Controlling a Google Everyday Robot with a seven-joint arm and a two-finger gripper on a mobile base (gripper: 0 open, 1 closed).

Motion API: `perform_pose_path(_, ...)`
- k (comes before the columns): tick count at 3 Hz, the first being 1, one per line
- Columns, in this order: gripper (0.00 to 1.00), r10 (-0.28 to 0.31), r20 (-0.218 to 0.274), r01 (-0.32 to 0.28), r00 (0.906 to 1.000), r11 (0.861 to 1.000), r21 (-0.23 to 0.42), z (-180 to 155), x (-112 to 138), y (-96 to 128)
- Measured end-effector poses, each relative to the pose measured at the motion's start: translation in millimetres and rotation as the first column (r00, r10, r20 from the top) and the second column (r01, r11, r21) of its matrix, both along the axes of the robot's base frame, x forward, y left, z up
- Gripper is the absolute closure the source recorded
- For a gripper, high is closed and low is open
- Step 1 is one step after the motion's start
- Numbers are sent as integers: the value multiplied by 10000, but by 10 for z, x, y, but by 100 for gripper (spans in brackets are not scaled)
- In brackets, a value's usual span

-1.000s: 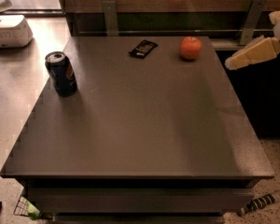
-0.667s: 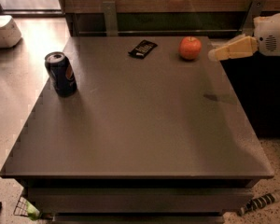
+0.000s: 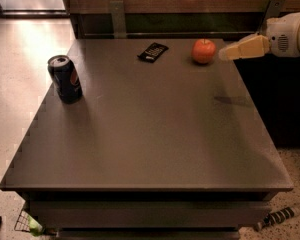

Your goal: Move apple near pepsi can

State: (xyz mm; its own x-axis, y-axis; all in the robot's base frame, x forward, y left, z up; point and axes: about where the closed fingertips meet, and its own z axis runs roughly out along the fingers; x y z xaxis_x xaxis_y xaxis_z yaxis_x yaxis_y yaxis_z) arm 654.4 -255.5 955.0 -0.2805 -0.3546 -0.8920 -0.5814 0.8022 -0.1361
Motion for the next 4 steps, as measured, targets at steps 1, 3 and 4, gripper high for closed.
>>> perform_pose_path(1,0,655,485,-701,9967,9926,987,-138,397,28)
perform_pose_path(3,0,1496,1081,-1716,9828,9565,2359,-428,983,109)
perform_pose_path(4,0,1528,822,-1675,9848,9612,2193,-608,1170,210)
